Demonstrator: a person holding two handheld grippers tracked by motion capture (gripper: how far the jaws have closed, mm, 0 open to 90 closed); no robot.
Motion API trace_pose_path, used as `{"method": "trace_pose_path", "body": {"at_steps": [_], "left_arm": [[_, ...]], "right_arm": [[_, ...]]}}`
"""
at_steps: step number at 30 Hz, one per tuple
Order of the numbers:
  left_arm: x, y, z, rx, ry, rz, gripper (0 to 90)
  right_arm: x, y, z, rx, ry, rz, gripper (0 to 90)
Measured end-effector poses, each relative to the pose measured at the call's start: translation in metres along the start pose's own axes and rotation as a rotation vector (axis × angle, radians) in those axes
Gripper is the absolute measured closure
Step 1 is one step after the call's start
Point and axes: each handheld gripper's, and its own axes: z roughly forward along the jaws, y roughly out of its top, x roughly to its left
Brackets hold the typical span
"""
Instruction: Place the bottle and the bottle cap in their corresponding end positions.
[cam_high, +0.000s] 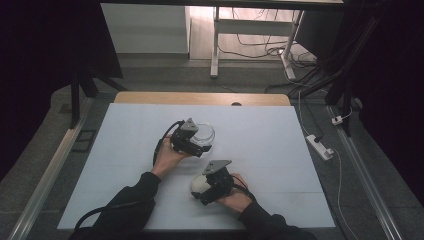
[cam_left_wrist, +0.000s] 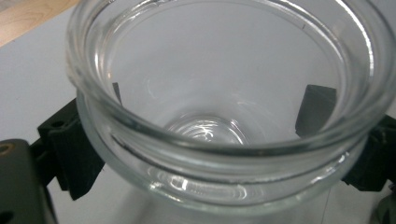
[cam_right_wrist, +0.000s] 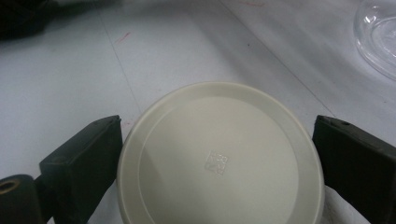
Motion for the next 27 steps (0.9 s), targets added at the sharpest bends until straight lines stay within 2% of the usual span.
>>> {"method": "trace_pose_path", "body": {"at_steps": [3,8,16,27], "left_arm": [[-0.002,0.000,0.000,0.008,0.000,0.006,4.0],[-0.001,0.000,-0.002,0.015,-0.017,-0.007,0.3],[-0.002,-0.004,-0.010,0.030,-0.019,-0.001,0.0],[-0.005,-0.009,-0.024,0.024,-0.035,-0.036,0.0]], "right_arm": [[0.000,0.000,-0.001,-0.003,0.003,-0.002,1.5],[0.000,0.000,-0.002,-0.020,0.014,0.002,0.0],[0.001,0.002,-0.008,-0.046,0.014,0.004,0.0],[0.000,0.005,-0.022,-0.080,0.020,0.002,0.0]]}}
